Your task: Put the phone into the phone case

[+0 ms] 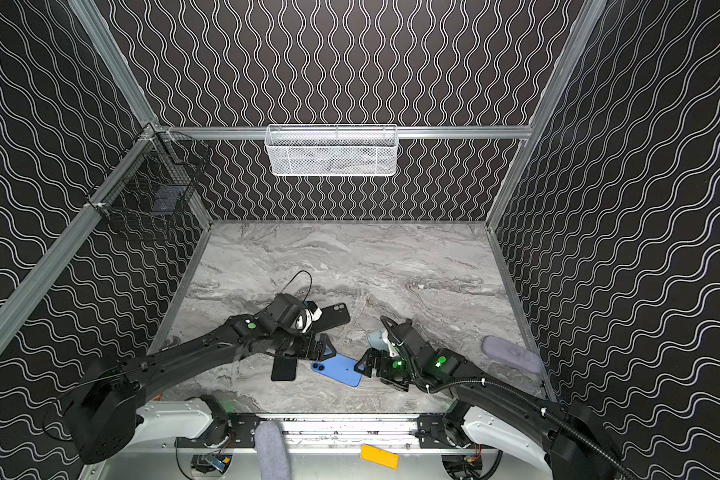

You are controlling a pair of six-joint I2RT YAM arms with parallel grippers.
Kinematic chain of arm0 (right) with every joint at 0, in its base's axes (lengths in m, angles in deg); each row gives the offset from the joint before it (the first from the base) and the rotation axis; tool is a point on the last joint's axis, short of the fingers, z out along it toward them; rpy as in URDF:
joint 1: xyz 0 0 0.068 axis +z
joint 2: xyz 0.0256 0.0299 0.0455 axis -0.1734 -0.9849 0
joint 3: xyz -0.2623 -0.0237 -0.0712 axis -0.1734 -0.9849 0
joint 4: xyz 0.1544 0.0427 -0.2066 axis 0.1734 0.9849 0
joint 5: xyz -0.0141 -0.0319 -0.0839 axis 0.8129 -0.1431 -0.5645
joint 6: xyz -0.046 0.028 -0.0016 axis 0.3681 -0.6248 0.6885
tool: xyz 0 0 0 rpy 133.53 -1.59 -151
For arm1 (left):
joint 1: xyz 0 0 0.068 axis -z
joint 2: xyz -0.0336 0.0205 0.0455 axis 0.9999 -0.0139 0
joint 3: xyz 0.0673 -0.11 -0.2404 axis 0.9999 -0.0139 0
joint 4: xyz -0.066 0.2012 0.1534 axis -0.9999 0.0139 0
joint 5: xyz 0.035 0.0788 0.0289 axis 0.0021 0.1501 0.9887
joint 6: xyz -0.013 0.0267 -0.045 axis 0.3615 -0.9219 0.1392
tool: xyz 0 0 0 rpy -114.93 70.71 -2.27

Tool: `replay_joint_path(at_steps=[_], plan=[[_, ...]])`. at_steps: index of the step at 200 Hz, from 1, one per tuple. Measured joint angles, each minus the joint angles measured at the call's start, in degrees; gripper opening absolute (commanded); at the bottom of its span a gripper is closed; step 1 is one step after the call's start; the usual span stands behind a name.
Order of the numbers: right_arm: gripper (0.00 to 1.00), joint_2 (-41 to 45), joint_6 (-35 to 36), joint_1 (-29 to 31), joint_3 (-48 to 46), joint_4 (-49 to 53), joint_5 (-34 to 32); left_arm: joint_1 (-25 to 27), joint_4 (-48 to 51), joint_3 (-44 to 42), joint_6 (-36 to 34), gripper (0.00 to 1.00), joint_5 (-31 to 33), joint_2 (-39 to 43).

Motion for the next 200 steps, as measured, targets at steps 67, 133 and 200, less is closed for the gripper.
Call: replay_joint_path(at_steps=[67, 133, 200], plan=[[0.99, -3.78, -2.29, 0.50, -2.60, -9.60, 3.08, -4.59, -4.72, -3.13, 0.33, 0.99, -3.93, -2.51], [1.00, -8.83, -1.70, 0.50, -2.73, -14.69, 4.61, -5.20, -7.28, -4.72, 1.38, 0.99, -4.94, -4.35], [0.99, -11.56, -2.58, 0.44, -3.89, -19.26, 5.66, -5.86, -10.78, -7.17, 1.57, 0.99, -5.92, -6.47]])
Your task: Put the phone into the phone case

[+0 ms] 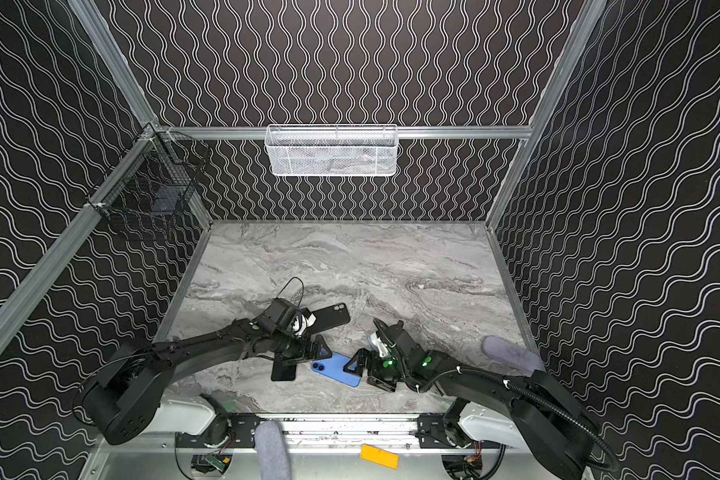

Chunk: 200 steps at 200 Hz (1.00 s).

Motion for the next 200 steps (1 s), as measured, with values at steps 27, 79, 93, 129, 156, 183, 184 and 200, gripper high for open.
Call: replay_joint_path(at_steps=[27, 79, 93, 129, 156, 183, 184, 200], plan=[[1.00, -0.48, -1.14, -0.15, -0.98, -2.12, 0.00, -0.07, -2.47, -0.83, 0.22, 0.99, -1.18, -0.28], [1.00, -1.31, -3.21, -0.72, -2.93, -7.26, 0.44, -0.15, -8.09, -2.60, 1.95, 0.98, -3.45, -0.83], [1.00, -1.31, -3.56, -1.05, -3.30, -8.15, 0.42, -0.15, -9.03, -3.23, 2.58, 0.99, -3.41, -0.44], [0.99, -0.92, -4.15, -2.14, -4.04, -9.53, 0.15, -0.15, -10.58, -4.52, 2.99, 0.99, -3.04, 0.39], [0.99, 0.02, -4.15, -3.21, -4.66, -9.79, -0.85, -0.17, -11.72, -5.25, 3.23, 0.99, -3.02, 0.81], [0.99, -0.92, -4.48, -3.32, -5.51, -12.68, -0.35, -0.17, -12.24, -5.53, 3.43, 0.99, -3.08, 0.81], [0.99, -0.96, -4.50, -3.32, -5.53, -12.81, -0.33, -0.17, -12.26, -5.53, 3.43, 0.99, -3.08, 0.81], [1.00, -1.95, -4.72, -3.37, -5.97, -15.08, 0.57, -0.17, -12.81, -5.62, 3.52, 0.98, -3.32, 0.59]])
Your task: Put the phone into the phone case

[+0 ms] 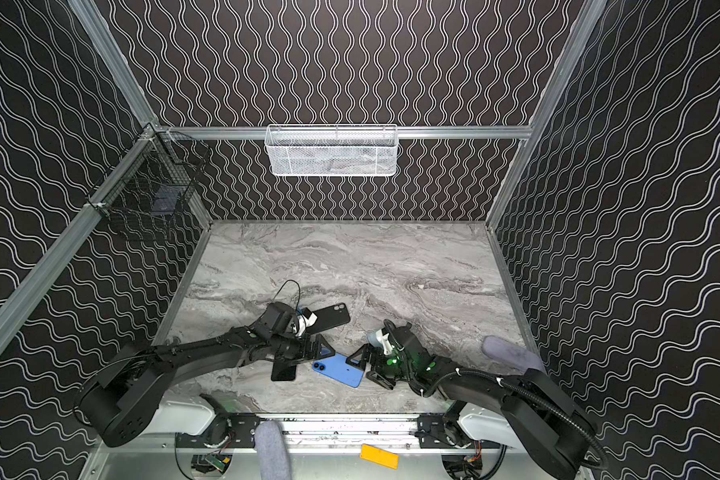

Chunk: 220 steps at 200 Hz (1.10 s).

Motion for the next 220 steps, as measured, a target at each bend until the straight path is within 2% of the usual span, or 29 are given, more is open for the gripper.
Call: replay_joint_path(at_steps=[56, 126, 220], plan=[[0.99, -2.80, -1.14, -0.20, -0.70, -5.75, 2.01, -0.22, -2.10, -0.15, 0.94, 0.98, 0.17, -0.66], [0.99, -2.01, -0.63, -1.90, -0.17, -4.35, 0.66, -0.17, -3.56, -1.31, 1.22, 0.97, -0.02, 0.15], [1.00, -8.66, -1.75, -3.58, -0.74, -14.43, 2.93, -0.09, 2.75, -0.83, 2.25, 0.94, 1.53, 2.80]])
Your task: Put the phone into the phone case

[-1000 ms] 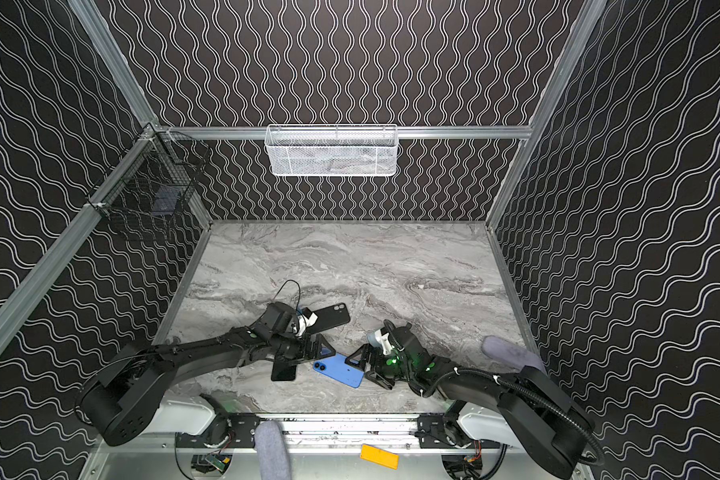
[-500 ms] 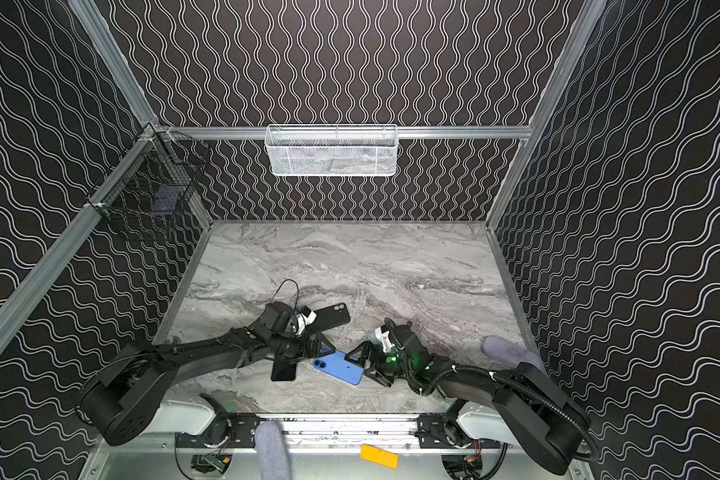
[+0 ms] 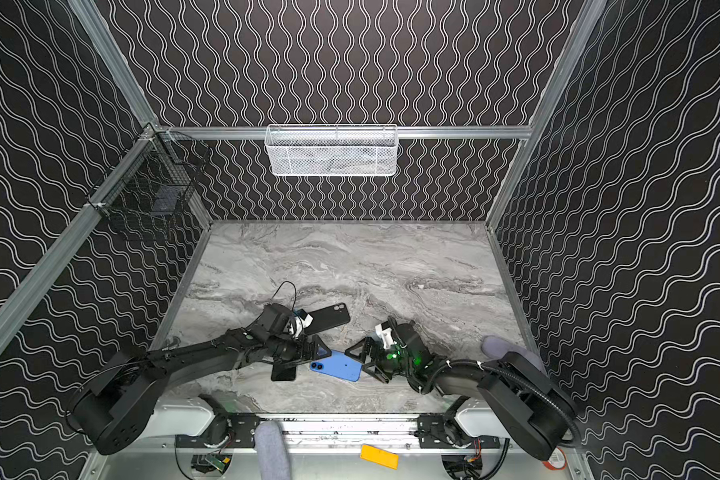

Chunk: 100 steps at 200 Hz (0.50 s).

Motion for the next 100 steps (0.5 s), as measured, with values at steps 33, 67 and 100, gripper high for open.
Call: replay_joint_path(at_steps=[33, 67, 100], plan=[[0.99, -1.77, 0.39, -0.22, 1.99, 0.15, -0.50, -0.13, -0.11, -0.09, 0.02, 0.94, 0.68, -0.09], [0.99, -1.07, 1.70, -0.48, 2.86, 2.49, -0.83, -0.15, -1.97, -0.48, 0.04, 0.94, 0.61, -0.57], [1.00, 0.79, 2.08, -0.57, 2.60, 3.65, -0.96, -0.15, -3.32, -0.50, 0.09, 0.94, 0.44, -1.09]])
